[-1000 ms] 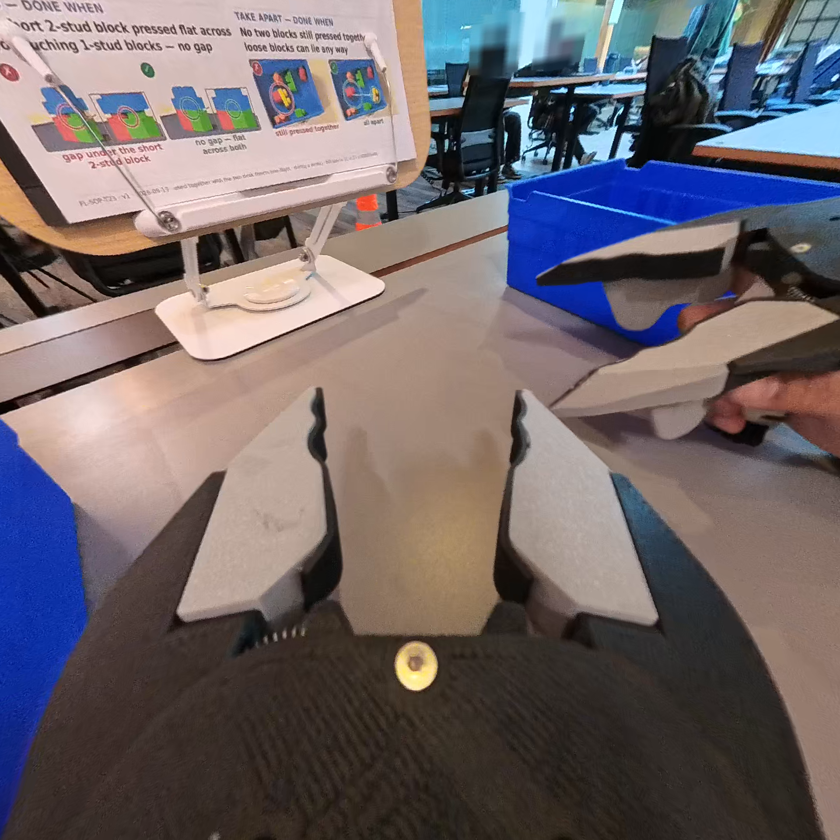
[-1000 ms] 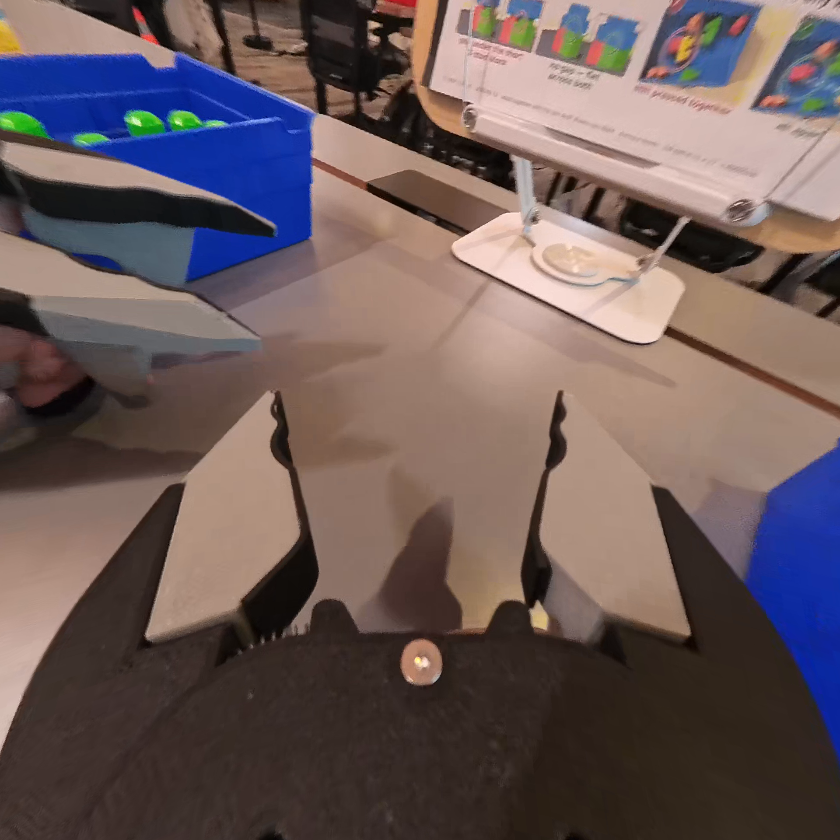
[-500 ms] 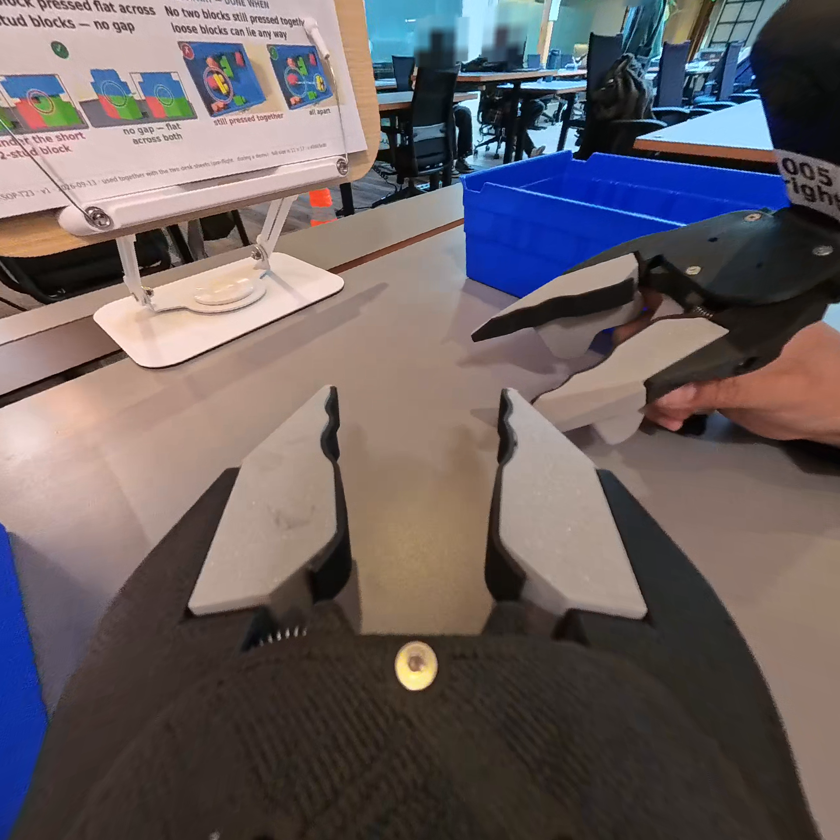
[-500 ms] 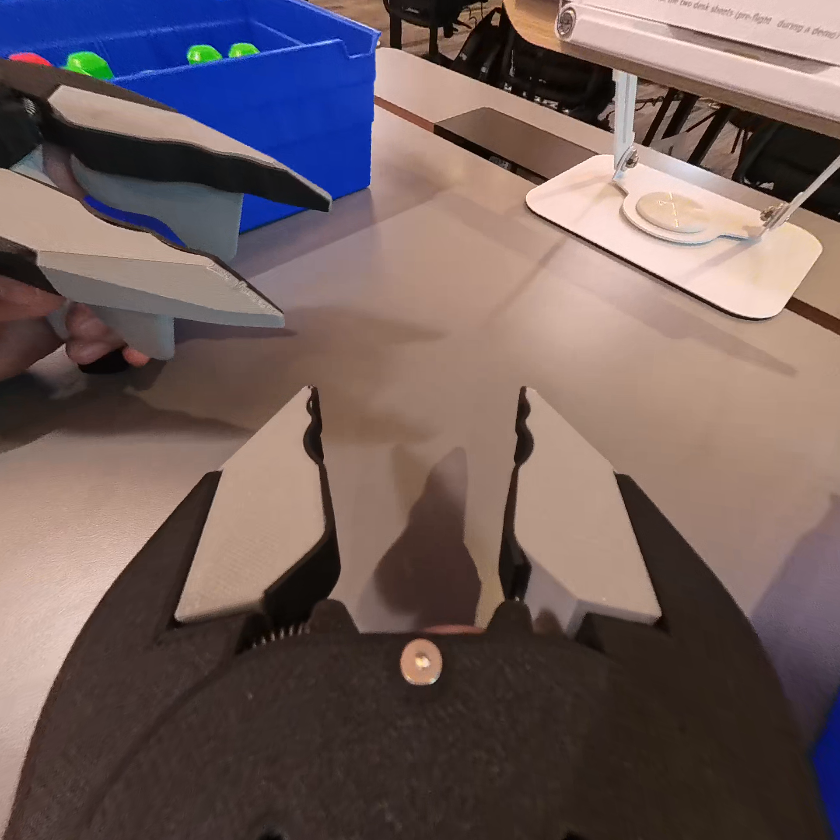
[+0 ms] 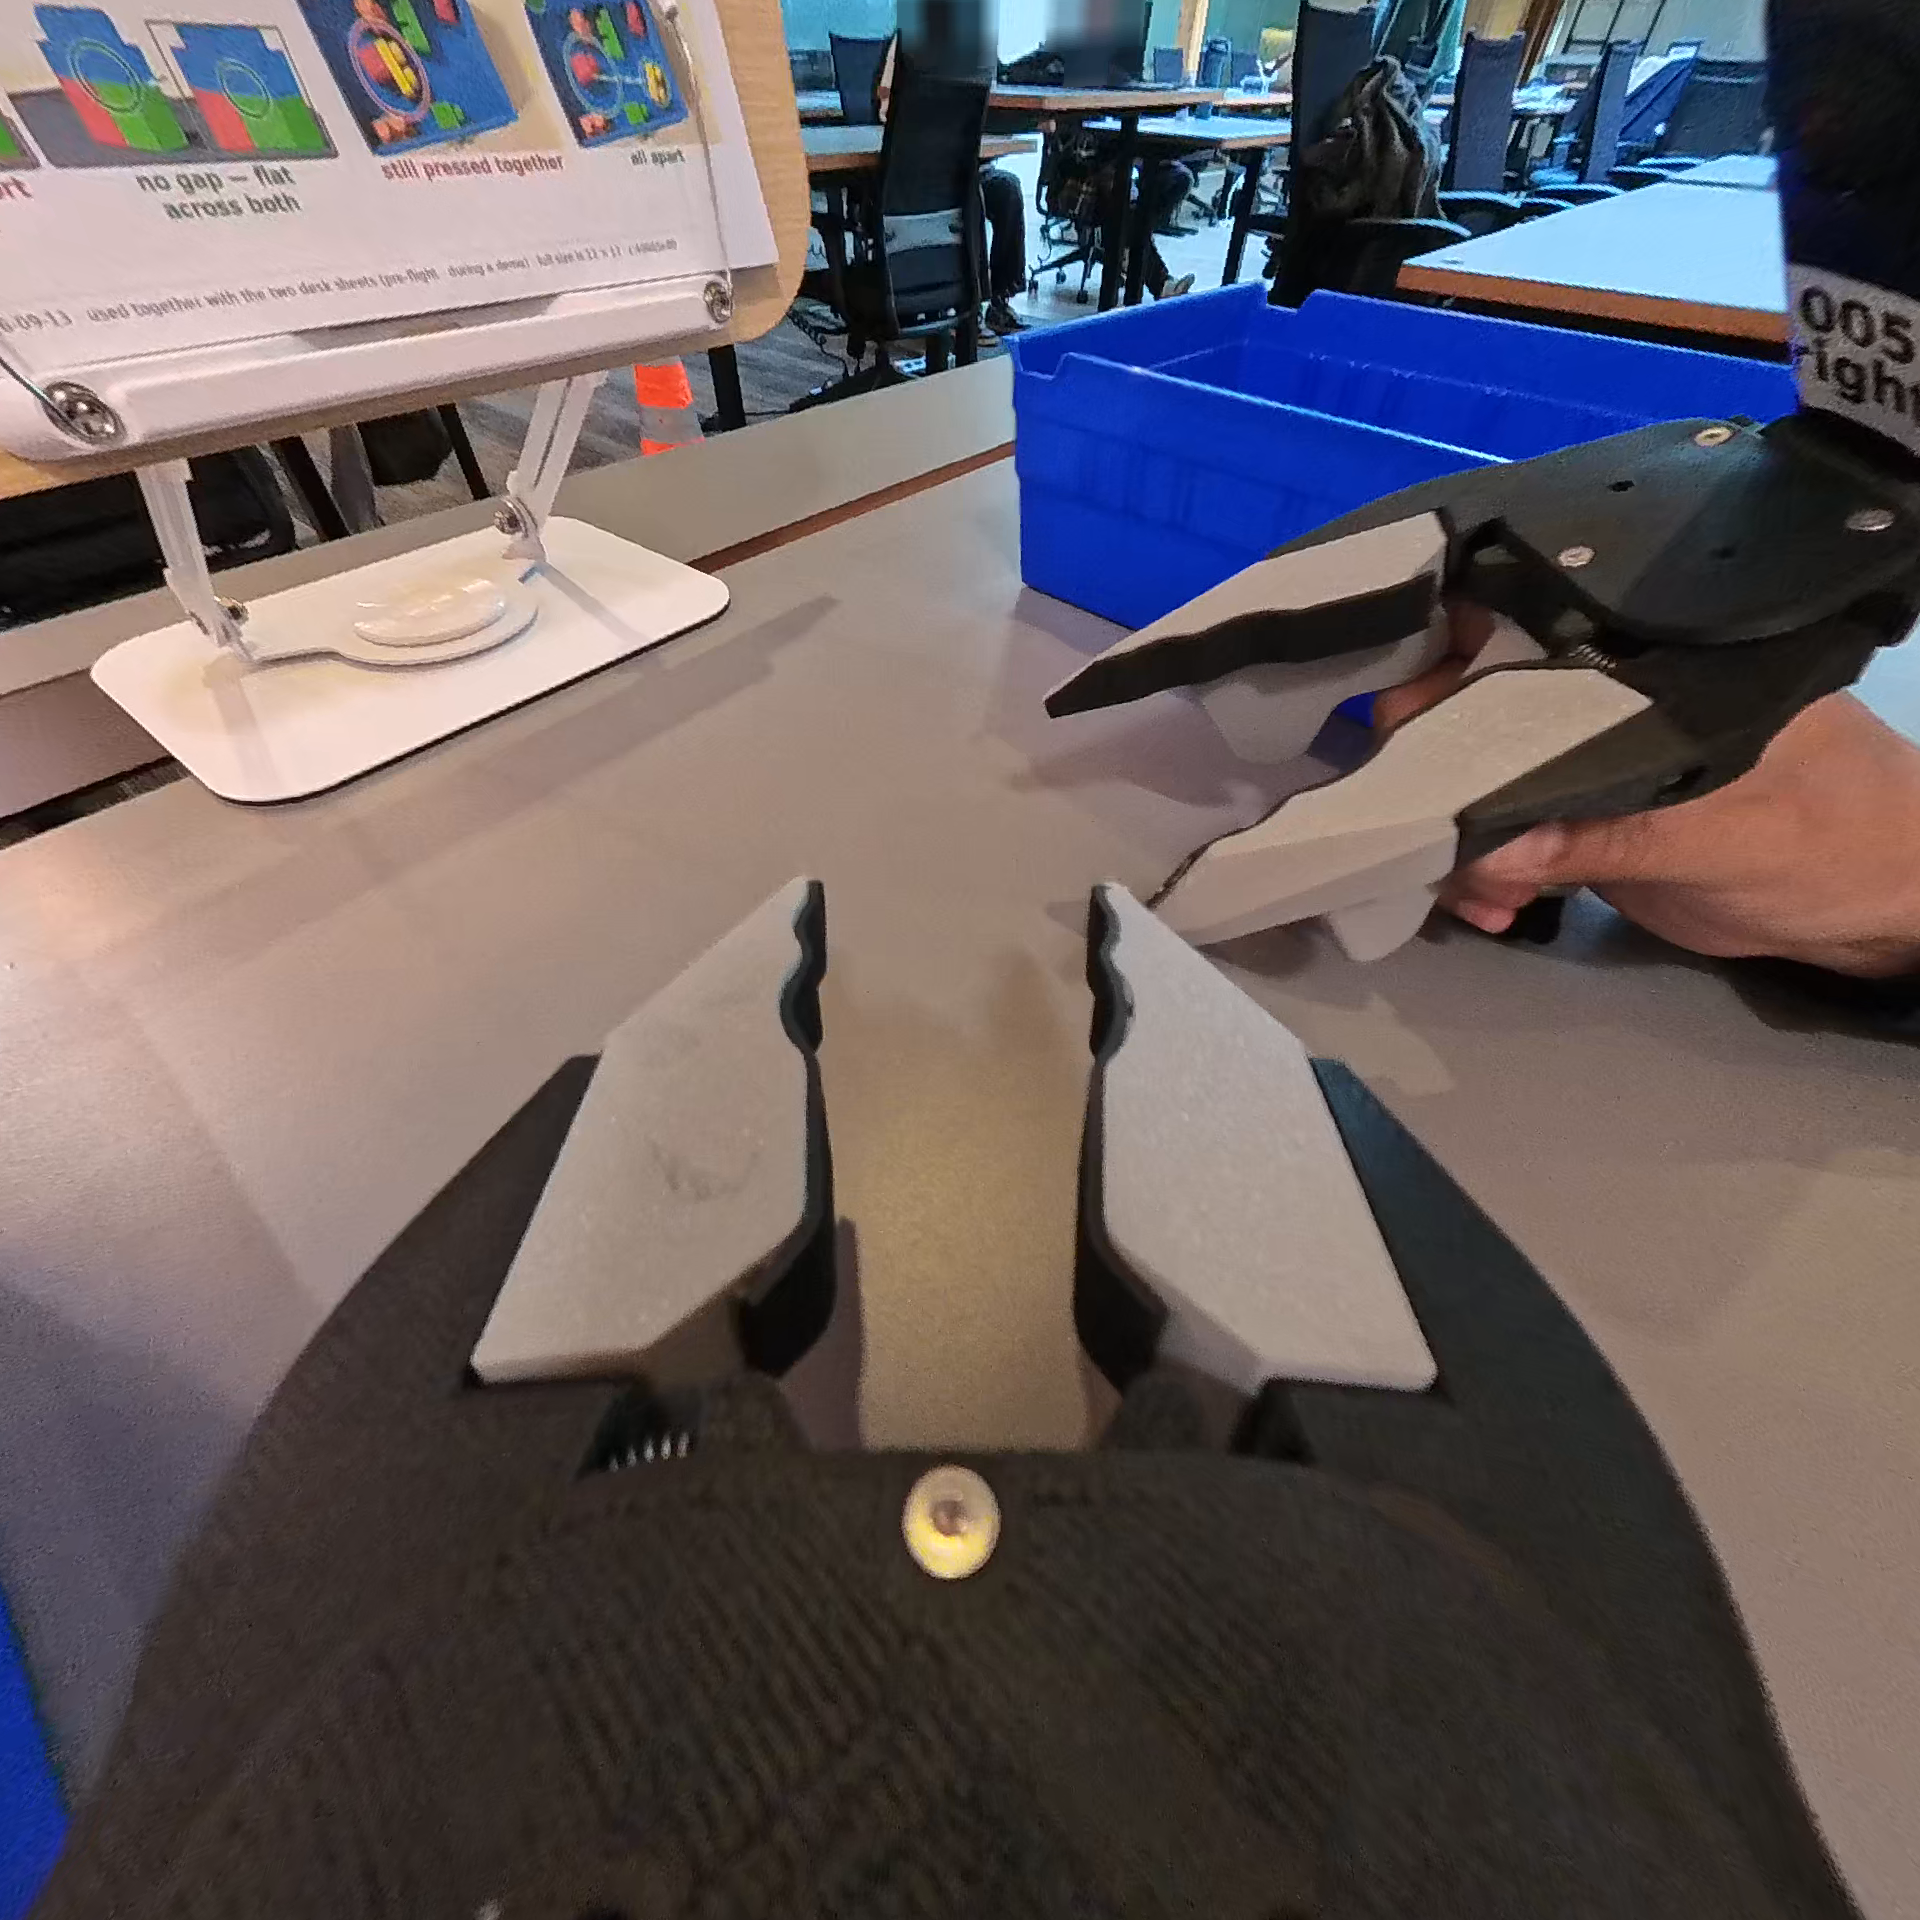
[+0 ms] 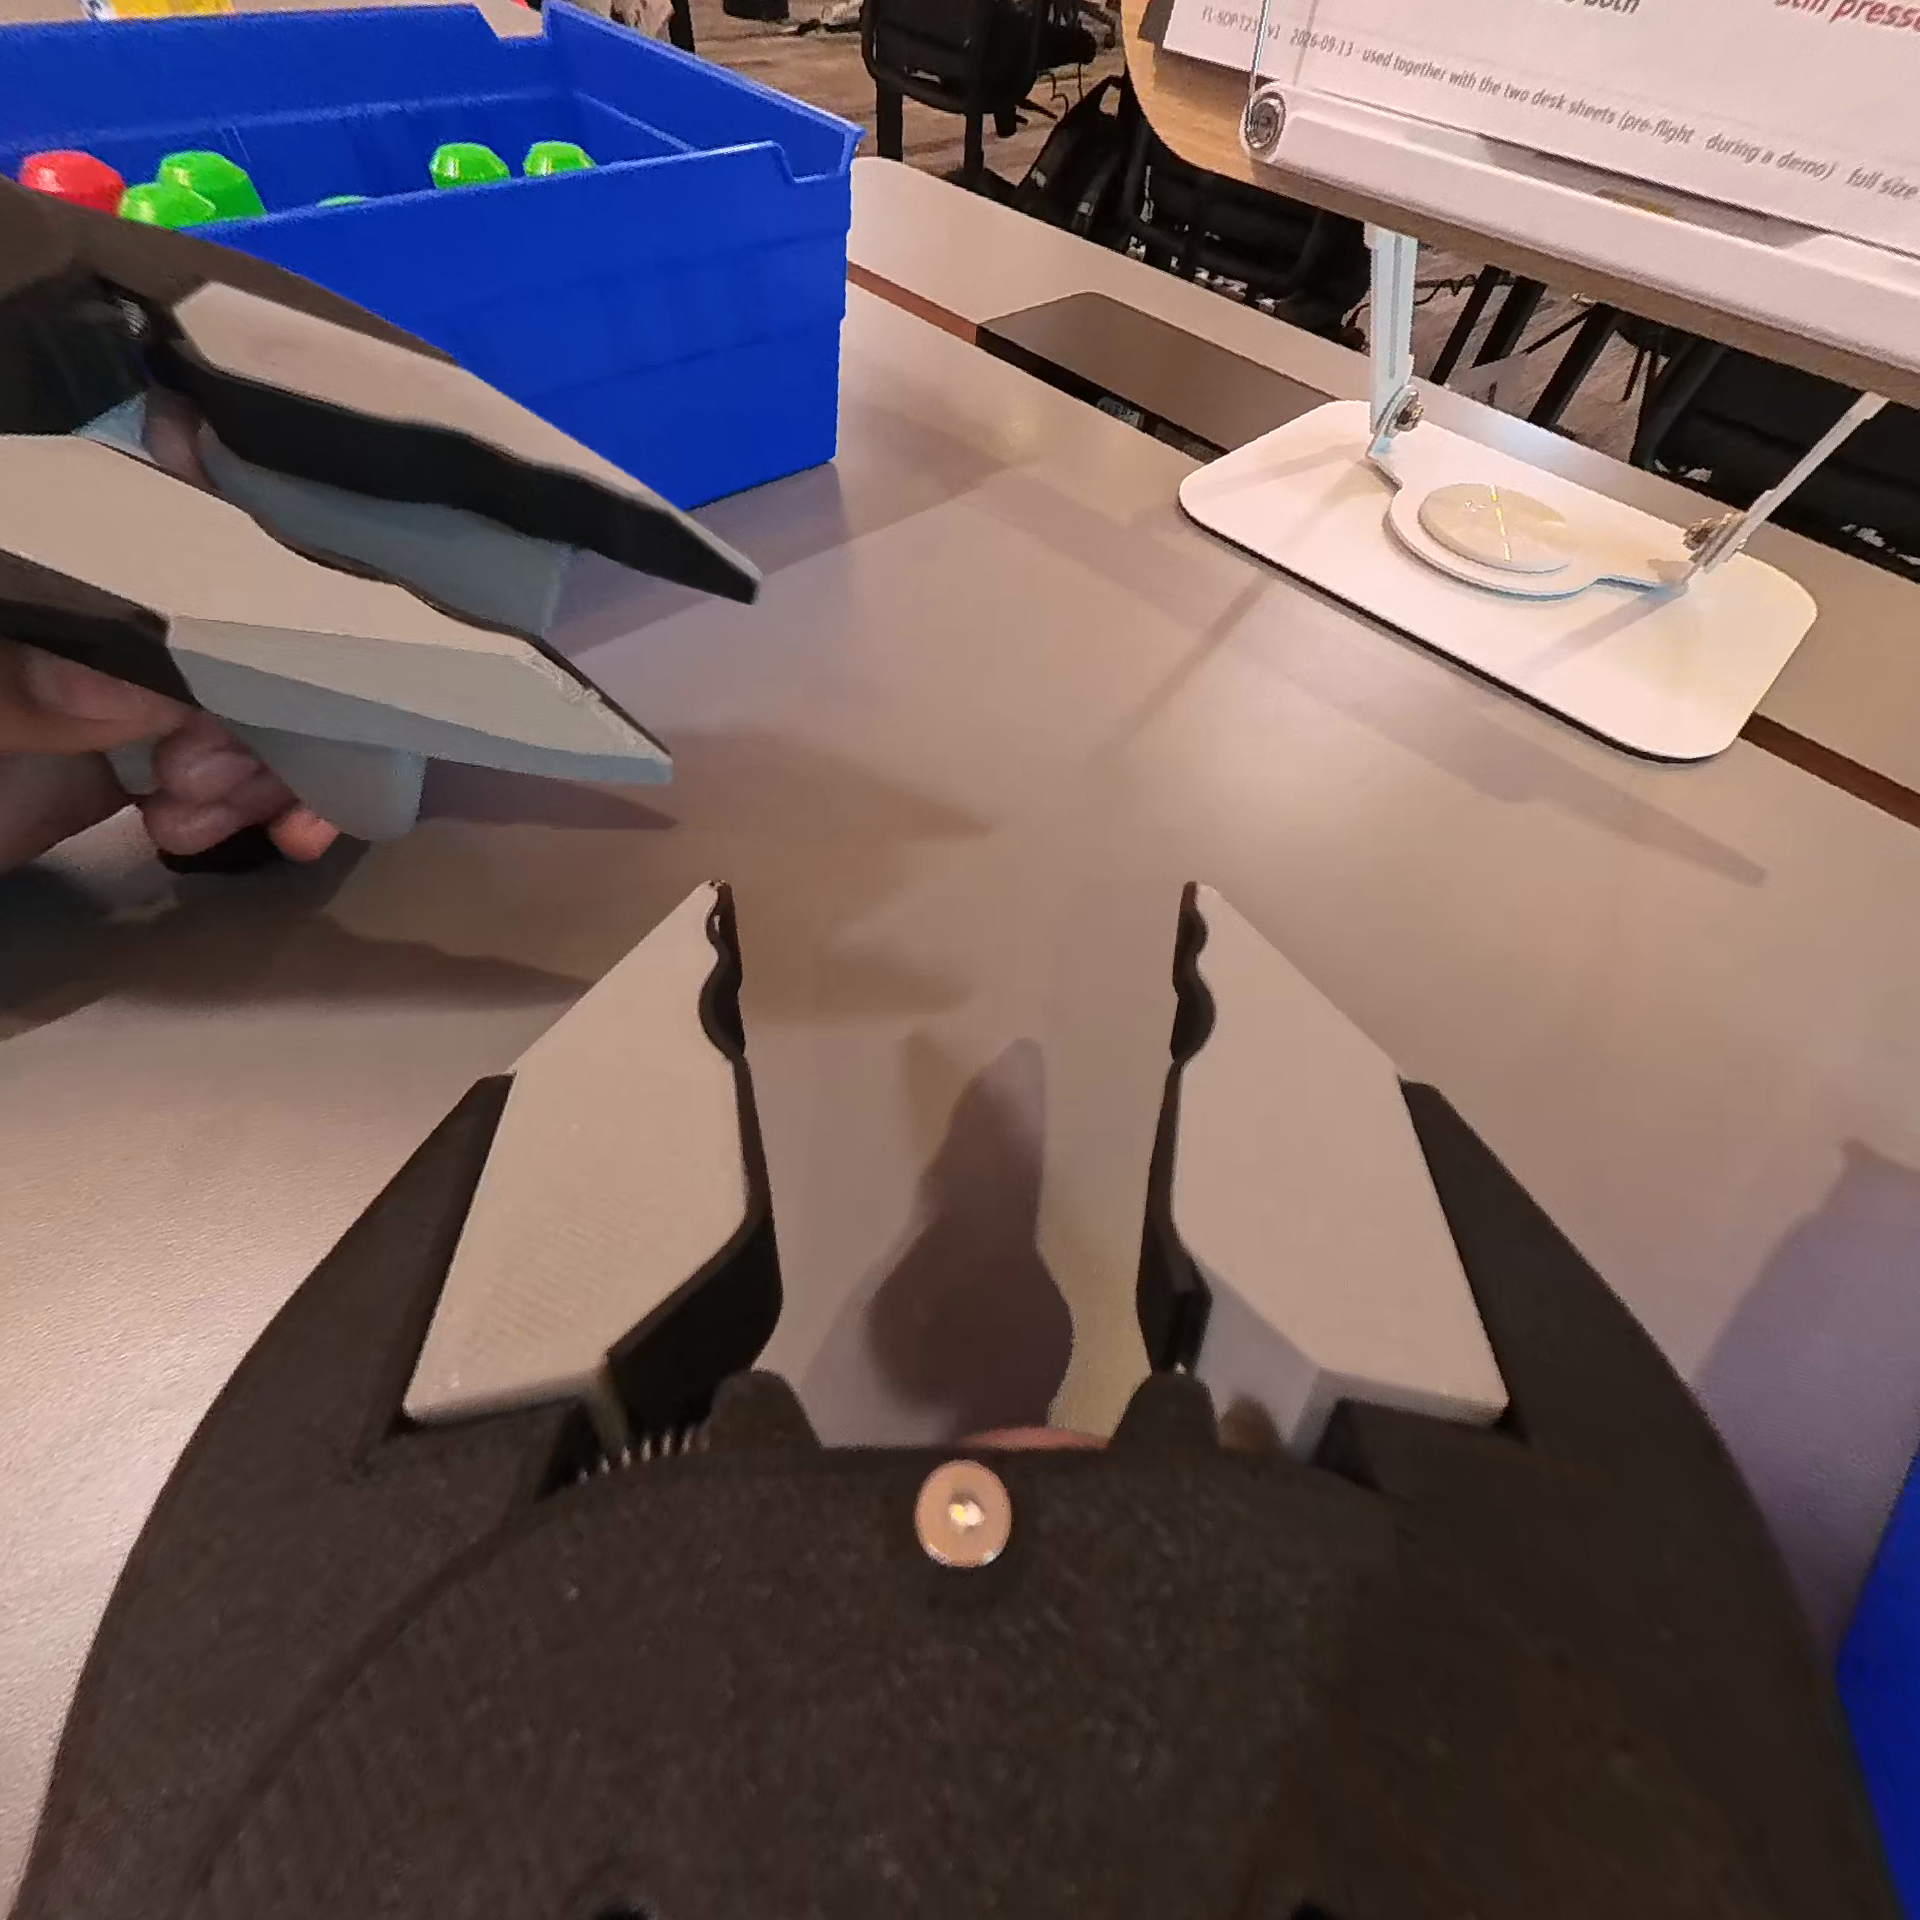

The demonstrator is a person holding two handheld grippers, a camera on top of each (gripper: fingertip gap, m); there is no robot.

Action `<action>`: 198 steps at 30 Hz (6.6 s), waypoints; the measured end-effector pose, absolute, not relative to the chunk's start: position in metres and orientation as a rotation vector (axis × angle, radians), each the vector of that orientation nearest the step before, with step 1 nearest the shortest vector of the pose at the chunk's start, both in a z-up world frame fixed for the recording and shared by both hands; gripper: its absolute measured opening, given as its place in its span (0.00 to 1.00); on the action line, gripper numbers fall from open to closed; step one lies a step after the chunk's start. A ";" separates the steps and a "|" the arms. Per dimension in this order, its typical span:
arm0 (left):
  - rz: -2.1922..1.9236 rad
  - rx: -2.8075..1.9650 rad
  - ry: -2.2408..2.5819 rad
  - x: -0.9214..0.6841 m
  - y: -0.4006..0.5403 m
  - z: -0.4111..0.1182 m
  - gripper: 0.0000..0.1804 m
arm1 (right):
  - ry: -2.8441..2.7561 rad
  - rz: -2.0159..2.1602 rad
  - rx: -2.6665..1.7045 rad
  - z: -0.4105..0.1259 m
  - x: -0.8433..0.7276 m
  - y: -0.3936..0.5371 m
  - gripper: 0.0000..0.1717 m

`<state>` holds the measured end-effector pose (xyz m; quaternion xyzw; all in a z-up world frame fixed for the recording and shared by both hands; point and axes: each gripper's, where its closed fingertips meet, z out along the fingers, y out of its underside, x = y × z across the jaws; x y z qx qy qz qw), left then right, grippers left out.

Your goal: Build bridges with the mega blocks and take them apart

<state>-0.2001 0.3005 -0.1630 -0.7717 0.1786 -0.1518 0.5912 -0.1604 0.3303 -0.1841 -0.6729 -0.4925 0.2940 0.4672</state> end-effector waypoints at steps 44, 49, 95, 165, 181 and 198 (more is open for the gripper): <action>-0.326 -1.843 0.496 -0.192 0.298 -0.174 0.21 | -1.261 0.711 -1.642 -0.189 -0.164 0.324 0.41; -0.323 -1.844 0.500 -0.192 0.298 -0.174 0.21 | -1.263 0.711 -1.642 -0.189 -0.164 0.323 0.41; 0.077 -2.048 -0.042 -0.391 0.151 -0.105 0.31 | -1.254 0.700 -1.572 -0.174 -0.161 0.325 0.30; -0.029 -1.990 0.479 -0.202 0.314 -0.184 0.19 | -1.116 0.770 -1.501 -0.148 -0.153 0.326 0.33; -0.120 -1.970 0.429 -0.203 0.311 -0.176 0.19 | -1.155 0.791 -1.518 -0.158 -0.159 0.320 0.33; -0.141 -1.939 0.422 -0.199 0.308 -0.169 0.19 | -1.184 0.759 -1.489 -0.155 -0.160 0.315 0.33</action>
